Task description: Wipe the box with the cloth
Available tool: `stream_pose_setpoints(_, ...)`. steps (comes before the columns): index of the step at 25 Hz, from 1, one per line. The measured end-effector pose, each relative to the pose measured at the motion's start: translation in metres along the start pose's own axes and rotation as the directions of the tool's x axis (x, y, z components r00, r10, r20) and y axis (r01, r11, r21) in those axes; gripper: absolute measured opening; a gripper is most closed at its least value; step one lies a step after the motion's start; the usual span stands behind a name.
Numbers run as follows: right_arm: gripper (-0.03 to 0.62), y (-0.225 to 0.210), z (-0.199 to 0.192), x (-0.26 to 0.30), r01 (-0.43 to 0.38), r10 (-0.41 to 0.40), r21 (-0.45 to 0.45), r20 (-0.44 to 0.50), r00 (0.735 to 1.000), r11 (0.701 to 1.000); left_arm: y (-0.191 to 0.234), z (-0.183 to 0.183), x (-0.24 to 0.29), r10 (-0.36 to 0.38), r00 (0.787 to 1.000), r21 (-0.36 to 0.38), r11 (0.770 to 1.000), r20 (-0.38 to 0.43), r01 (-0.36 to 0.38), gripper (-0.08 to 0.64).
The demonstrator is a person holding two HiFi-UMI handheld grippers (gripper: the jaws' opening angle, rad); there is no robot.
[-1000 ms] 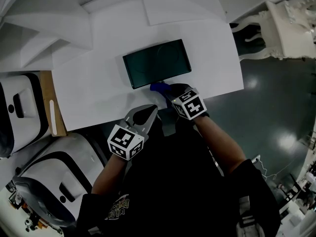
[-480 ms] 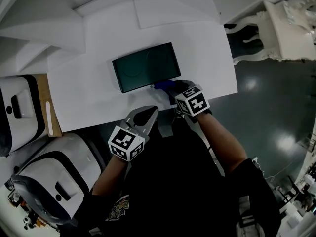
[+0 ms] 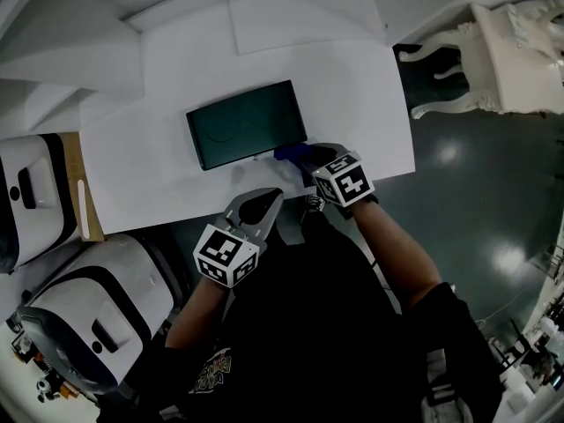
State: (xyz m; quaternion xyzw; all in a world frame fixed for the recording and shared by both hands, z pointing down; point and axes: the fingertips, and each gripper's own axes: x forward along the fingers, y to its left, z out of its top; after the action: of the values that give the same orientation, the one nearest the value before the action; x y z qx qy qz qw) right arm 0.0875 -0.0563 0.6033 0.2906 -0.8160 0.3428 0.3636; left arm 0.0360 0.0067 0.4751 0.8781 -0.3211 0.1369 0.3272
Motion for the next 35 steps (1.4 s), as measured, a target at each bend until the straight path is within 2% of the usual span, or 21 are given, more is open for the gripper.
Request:
stream_pose_setpoints(14, 0.118, -0.045, -0.009, -0.026, 0.018, -0.018, 0.017, 0.021, 1.000, 1.000, -0.025, 0.006, 0.028, 0.037, 0.999, 0.005, 0.999, 0.014, -0.037, 0.000)
stream_pose_setpoints(23, 0.120, -0.075, -0.002, -0.069, 0.038, -0.045, 0.059, 0.129, 0.991, 0.998, -0.051, 0.013, 0.044, 0.059, 0.998, 0.023, 0.998, 0.030, -0.060, 0.000)
stream_pose_setpoints(30, 0.120, -0.061, 0.014, -0.116, -0.031, 0.026, 0.018, 0.261, 0.965, 0.999, -0.065, 0.016, 0.045, 0.113, 0.992, 0.029, 0.993, 0.059, -0.115, 0.000)
stream_pose_setpoints(35, 0.118, -0.034, 0.030, -0.143, -0.094, 0.101, -0.038, 0.339, 0.935, 0.995, -0.065, 0.018, 0.030, 0.192, 0.976, 0.020, 0.981, 0.102, -0.194, 0.000)
